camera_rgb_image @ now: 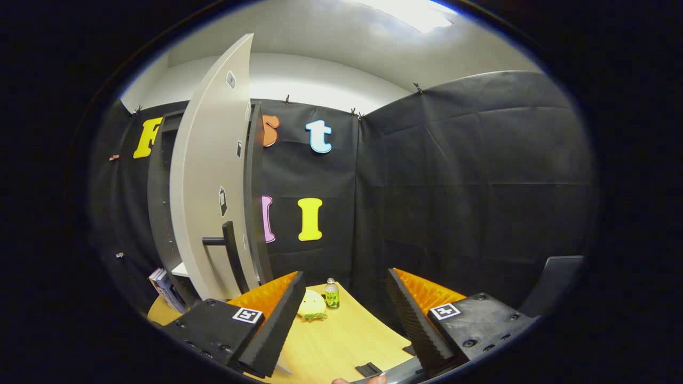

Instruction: Open the shoe cabinet door, grab the shoes and put them into the shoe cabinet, then close the shoe cabinet door.

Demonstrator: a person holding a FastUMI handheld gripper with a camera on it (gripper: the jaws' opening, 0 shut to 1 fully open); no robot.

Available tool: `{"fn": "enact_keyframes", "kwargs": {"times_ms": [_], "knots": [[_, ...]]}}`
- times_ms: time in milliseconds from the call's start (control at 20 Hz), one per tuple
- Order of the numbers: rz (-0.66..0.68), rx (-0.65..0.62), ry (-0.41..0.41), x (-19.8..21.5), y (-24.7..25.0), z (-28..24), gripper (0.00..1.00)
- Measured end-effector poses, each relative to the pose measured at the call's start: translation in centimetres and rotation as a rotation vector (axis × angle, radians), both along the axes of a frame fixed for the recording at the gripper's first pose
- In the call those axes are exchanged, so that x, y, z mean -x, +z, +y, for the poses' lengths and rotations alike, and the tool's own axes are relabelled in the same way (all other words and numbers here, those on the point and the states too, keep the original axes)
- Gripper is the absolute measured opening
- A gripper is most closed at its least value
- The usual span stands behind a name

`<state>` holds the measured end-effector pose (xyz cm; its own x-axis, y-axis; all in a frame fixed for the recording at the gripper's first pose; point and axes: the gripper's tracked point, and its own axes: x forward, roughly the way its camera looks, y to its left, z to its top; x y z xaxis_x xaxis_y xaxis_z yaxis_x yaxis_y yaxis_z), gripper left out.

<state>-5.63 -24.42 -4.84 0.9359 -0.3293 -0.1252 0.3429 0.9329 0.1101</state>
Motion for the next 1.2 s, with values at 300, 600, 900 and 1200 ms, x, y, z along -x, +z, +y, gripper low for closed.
{"fn": "enact_keyframes", "kwargs": {"times_ms": [300, 600, 900, 1200], "knots": [[0.043, -0.057, 0.08, -5.3, -1.5, 2.5, 0.98], [0.055, -0.088, 0.114, -6.1, -1.9, 3.5, 0.95], [0.057, -0.11, 0.201, -5.8, -1.3, 8.9, 0.97], [0.052, -0.139, 0.291, -6.6, -0.9, 16.7, 0.97]]}}
